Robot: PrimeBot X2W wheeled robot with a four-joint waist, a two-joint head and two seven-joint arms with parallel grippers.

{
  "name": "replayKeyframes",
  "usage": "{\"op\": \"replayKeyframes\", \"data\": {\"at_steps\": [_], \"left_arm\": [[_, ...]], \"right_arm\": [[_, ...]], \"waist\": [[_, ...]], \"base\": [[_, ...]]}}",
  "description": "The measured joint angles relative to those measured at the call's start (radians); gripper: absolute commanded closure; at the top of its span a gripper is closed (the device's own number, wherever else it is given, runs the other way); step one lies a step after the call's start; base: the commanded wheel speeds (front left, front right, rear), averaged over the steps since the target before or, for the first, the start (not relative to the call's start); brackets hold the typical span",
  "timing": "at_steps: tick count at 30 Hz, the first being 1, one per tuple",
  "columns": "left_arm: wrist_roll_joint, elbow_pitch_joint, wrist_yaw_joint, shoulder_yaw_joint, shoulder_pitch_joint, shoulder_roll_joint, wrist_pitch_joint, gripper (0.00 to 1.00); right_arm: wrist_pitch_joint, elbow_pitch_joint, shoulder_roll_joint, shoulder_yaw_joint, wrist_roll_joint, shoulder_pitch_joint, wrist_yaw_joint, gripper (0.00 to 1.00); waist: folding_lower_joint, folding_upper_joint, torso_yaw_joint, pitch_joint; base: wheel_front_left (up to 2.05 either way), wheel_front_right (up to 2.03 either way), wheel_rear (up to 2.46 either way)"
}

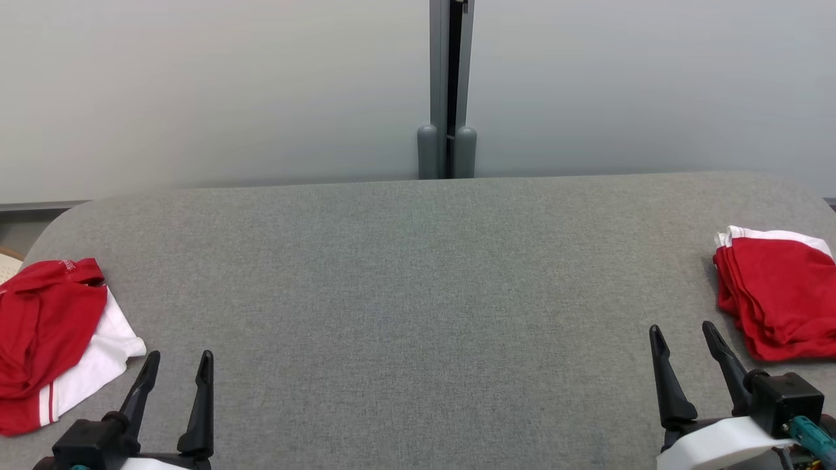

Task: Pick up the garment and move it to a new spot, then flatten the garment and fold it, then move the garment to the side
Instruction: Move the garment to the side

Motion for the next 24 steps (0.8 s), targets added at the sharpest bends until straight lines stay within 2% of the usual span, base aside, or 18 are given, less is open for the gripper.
{"op": "replayKeyframes", "data": {"at_steps": [13,24], "left_arm": [[0.009,0.006,0.019,-0.041,0.055,-0.006,0.032,0.0],[0.007,0.008,0.029,-0.05,0.065,-0.007,0.049,0.0]], "right_arm": [[0.042,-0.043,0.0,-0.032,0.0,0.087,0.0,0.0],[0.061,-0.067,0.0,-0.03,0.01,0.107,0.0,0.0]], "waist": [[0.0,0.0,-0.005,-0.084],[0.0,0.0,-0.007,-0.097]], "base": [[0.0,0.0,0.0],[0.0,0.0,0.0]]}}
